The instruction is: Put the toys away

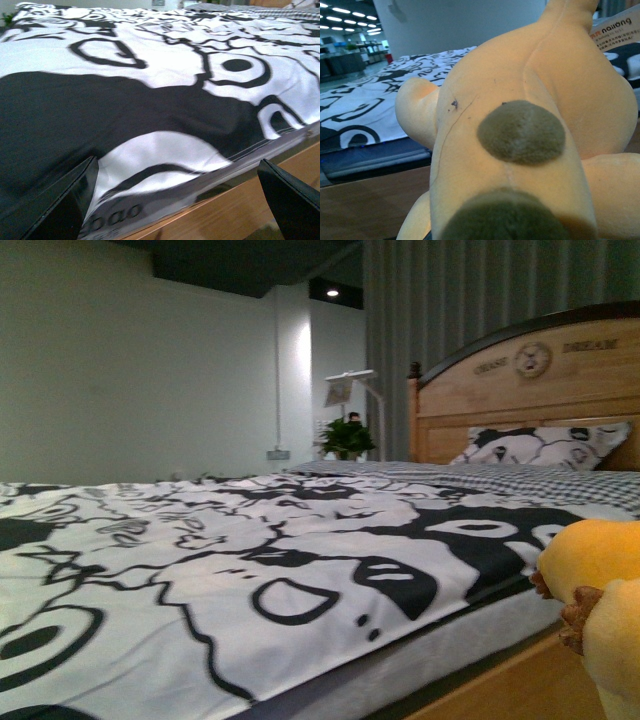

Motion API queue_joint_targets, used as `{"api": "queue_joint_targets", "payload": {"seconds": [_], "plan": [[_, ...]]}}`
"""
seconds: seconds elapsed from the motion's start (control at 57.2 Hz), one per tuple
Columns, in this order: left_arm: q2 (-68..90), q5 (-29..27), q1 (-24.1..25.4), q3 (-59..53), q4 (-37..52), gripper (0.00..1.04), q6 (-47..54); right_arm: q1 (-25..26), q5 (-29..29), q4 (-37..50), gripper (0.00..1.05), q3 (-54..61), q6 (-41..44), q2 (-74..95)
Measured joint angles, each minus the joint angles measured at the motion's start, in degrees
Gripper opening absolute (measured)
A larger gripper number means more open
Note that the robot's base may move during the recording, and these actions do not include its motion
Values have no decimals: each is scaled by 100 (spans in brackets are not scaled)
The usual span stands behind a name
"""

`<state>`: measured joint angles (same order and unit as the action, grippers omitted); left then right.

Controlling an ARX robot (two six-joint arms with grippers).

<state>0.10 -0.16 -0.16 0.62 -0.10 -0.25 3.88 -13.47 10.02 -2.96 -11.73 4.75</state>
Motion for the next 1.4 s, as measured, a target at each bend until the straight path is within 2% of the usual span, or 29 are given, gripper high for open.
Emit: {"api": "queue_joint_targets", "payload": {"seconds": [1.4], "plan": [[0,11,0,0,0,99,0,2,-2,0,18,7,52,-2]]}}
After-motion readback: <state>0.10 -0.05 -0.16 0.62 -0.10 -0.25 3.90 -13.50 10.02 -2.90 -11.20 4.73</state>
